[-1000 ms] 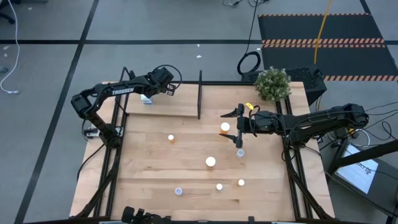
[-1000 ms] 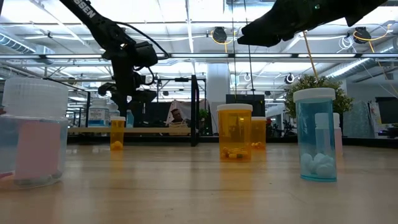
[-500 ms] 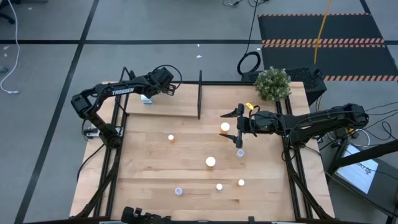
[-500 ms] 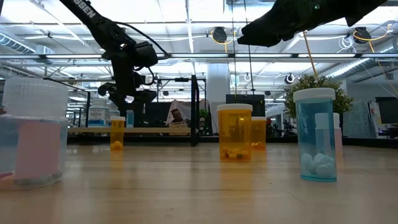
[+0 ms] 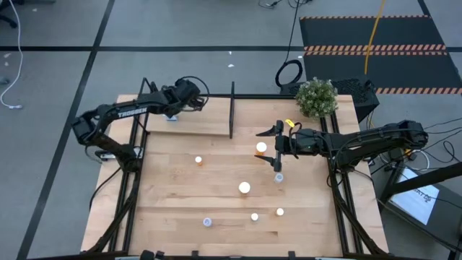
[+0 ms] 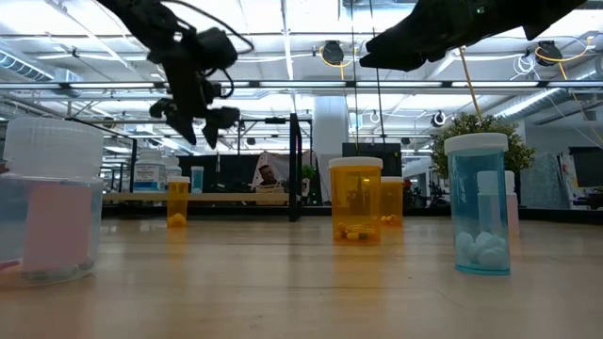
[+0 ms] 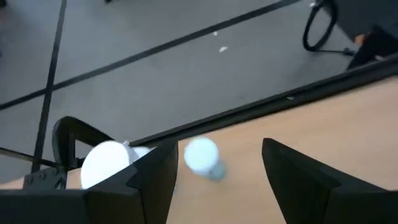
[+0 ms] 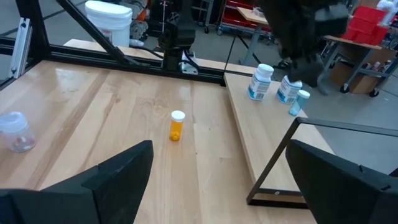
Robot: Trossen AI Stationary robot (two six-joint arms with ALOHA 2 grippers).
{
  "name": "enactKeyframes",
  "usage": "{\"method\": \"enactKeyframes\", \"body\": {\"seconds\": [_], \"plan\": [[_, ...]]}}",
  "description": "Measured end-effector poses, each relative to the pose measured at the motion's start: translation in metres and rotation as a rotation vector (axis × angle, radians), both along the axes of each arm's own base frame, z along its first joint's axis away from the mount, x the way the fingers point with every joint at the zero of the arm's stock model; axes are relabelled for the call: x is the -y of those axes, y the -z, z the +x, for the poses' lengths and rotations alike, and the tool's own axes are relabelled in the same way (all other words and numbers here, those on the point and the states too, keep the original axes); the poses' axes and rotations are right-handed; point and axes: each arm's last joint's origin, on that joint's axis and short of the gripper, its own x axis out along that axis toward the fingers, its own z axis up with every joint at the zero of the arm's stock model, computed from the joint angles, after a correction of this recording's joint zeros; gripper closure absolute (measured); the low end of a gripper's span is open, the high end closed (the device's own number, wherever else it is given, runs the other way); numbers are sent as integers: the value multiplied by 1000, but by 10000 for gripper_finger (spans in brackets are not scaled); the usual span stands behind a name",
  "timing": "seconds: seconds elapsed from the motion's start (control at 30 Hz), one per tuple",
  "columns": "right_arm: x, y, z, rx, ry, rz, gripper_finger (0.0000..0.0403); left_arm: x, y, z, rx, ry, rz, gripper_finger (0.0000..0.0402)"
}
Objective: Pick and place medicine bottles onto shelf by color
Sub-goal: Put the blue pill bottle aligned with the other blue pill bottle on the shelf
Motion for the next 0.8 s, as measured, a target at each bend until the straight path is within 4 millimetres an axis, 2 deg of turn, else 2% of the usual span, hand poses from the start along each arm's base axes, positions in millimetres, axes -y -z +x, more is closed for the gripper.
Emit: {"method": "enactKeyframes", "body": {"seconds": [0.13, 0.3, 0.5, 0.67, 0.8], "plan": [[0, 0, 0, 0, 1, 5, 39, 30, -21, 6, 49, 111, 49, 167], [0, 1, 0, -7, 14, 55, 39, 83, -40, 18, 103, 312, 87, 167], [-4, -4, 1, 56, 16, 135, 39, 141, -41, 30, 43, 534, 132, 167], [-18, -6, 0, 82, -27, 214, 41, 172, -41, 33, 78, 633, 125, 167], [-37, 0, -4, 27, -39, 265, 56, 194, -41, 33, 97, 713, 111, 167]]}}
